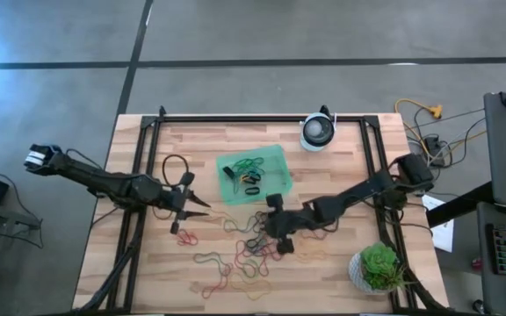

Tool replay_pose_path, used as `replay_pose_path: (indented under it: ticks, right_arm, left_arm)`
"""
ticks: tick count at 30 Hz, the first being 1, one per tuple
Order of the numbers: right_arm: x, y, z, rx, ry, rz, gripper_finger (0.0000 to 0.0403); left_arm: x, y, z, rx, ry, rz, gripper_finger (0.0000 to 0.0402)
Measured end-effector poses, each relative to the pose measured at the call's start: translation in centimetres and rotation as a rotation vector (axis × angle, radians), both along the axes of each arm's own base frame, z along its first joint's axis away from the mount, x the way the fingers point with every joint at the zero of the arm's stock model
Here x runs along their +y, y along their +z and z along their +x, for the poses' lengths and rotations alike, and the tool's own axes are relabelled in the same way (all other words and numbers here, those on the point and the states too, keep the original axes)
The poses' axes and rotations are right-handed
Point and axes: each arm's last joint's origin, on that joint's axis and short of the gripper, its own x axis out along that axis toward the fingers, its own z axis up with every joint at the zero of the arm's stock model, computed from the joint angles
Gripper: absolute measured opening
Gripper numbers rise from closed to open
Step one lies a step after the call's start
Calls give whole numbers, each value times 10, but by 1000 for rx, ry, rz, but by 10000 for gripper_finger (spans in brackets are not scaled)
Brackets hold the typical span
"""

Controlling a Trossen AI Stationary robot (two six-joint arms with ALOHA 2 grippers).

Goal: Pick and place rubber bands into bin
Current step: Put the black rubber band into the green bin

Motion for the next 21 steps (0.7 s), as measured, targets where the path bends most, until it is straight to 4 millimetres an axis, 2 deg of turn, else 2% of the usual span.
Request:
replay_pose_path:
  ticks: [5,15,21]
  right_arm:
    - [-12,-2,3,47,-83,38,59]
    - [-14,-6,0,92,-189,79,59]
    - [-3,-17,3,134,-65,25,59]
  left_arm:
    - [-1,2,-2,-11,-6,-3,91]
    - [-3,2,-1,-24,-20,-6,91]
    - [-4,3,-1,-31,-29,-8,91]
